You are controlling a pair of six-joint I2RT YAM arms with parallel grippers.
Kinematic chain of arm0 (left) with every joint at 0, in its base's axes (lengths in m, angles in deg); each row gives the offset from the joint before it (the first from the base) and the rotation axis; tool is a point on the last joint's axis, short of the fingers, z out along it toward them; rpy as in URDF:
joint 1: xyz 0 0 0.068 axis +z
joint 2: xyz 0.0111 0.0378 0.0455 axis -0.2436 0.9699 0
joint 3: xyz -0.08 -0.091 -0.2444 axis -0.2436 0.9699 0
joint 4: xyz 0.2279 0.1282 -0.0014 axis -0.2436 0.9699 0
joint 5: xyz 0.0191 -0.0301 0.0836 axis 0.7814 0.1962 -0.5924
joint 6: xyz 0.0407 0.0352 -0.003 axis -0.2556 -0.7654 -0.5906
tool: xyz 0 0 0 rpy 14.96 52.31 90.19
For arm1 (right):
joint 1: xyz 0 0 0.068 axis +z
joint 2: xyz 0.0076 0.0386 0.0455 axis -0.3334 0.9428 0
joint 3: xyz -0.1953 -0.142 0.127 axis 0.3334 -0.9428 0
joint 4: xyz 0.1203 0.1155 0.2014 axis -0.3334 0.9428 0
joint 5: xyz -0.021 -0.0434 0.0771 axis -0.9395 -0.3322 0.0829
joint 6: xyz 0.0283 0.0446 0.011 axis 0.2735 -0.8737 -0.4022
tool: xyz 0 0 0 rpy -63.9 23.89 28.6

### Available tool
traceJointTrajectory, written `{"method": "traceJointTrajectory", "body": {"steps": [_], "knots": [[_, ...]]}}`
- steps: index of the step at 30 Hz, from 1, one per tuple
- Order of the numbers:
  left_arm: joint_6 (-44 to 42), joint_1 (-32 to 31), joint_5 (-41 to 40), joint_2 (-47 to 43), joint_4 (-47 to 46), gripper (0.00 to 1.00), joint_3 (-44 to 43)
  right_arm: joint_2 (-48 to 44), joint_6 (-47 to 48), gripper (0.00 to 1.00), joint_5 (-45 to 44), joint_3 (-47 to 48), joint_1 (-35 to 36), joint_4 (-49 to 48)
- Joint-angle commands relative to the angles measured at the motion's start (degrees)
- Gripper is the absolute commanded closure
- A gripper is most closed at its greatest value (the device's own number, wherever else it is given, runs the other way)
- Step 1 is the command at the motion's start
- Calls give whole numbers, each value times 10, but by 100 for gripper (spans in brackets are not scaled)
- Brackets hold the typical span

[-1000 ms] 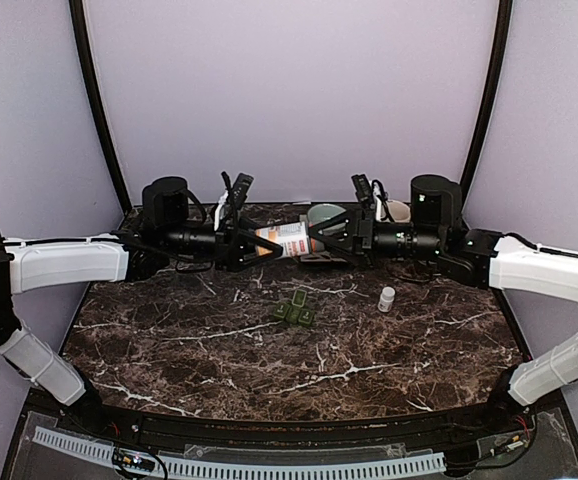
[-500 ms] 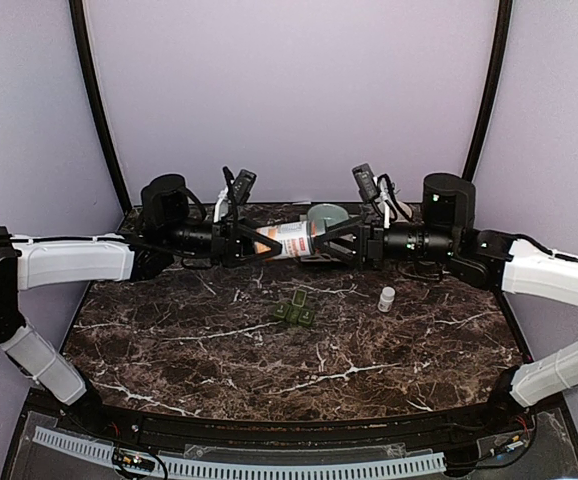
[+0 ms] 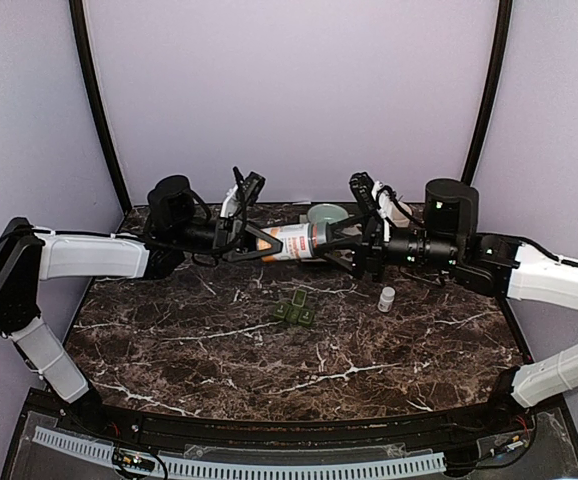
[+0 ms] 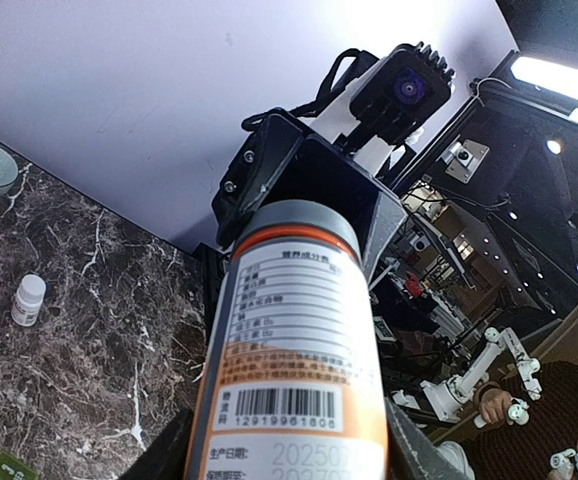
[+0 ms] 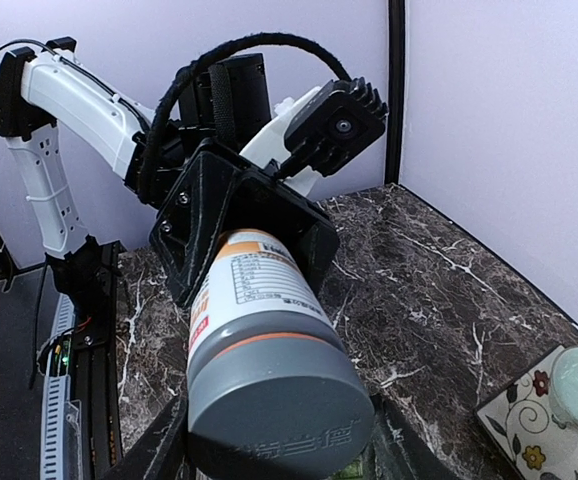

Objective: Sort the pills into containers
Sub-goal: Unscrew the lid of the pill bottle.

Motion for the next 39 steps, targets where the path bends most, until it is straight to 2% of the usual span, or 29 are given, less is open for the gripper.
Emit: {"method": "traceJointTrajectory", "body": {"steps": [1, 3, 6, 10, 14, 21, 25, 32, 39], "knots": [[16, 5, 33, -8, -46, 96, -19, -24, 26, 73, -48, -16, -3, 5], [17, 5, 38, -8, -48, 97, -19, -28, 27, 70, -51, -18, -3, 5], [18, 5, 39, -8, -51, 97, -17, -22, 22, 59, -48, -11, -3, 13], [10, 5, 37, -11, -47, 97, -16, -7, 4, 33, -45, 6, -3, 25], [-22, 5, 25, -19, -16, 97, -15, -9, -18, 18, -50, 11, -3, 23], [-73, 5, 1, -32, 30, 97, -15, -30, -84, 14, -43, 15, -3, 18], [-122, 5, -27, -42, 71, 97, -14, -37, -189, 14, -39, 22, -4, 2], [-170, 5, -58, -57, 85, 97, -1, -4, -376, 16, -17, 39, -26, -16], [-216, 4, -82, -76, 112, 97, 10, 46, -461, 19, 17, 55, -38, -22]]}}
